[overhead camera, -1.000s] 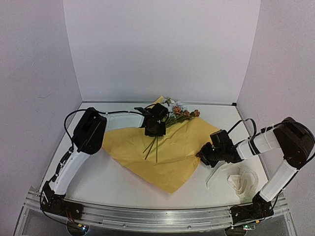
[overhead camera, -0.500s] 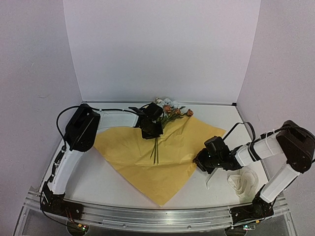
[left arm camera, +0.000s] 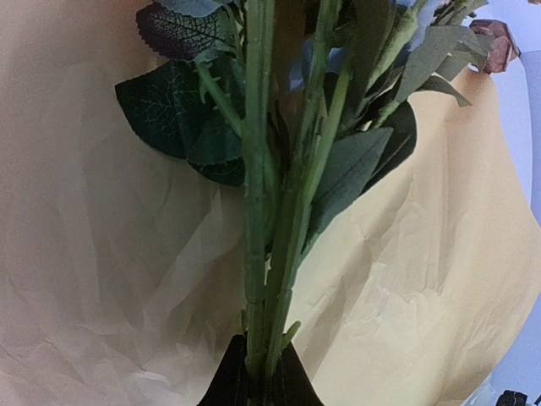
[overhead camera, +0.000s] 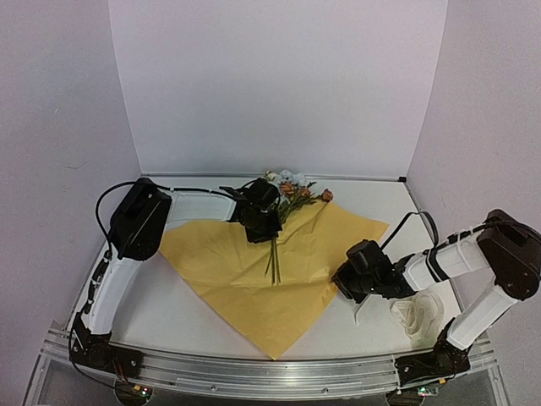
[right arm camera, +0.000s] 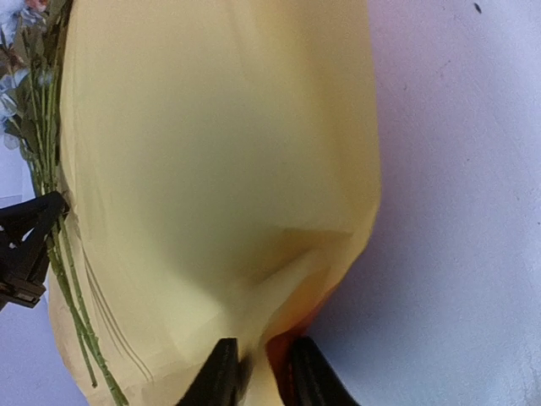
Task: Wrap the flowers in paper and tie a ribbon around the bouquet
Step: Adjust the flattened wrapping paper at the center of the board.
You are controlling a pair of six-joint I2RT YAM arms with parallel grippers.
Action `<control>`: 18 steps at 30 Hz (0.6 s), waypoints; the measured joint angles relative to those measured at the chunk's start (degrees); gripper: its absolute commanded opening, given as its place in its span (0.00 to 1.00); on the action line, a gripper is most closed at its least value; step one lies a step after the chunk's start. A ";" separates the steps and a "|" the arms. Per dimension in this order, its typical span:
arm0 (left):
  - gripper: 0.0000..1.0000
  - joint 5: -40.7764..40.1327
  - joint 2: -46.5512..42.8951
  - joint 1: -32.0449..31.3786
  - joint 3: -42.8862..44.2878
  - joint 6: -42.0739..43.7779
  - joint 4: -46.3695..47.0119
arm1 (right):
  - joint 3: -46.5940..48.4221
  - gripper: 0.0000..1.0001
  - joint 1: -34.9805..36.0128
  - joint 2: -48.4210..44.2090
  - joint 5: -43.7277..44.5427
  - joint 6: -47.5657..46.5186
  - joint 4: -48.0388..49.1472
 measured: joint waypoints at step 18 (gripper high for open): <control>0.17 3.66 -1.86 0.80 -6.39 1.09 6.74 | -2.56 0.59 5.80 -12.38 5.03 -0.59 -18.96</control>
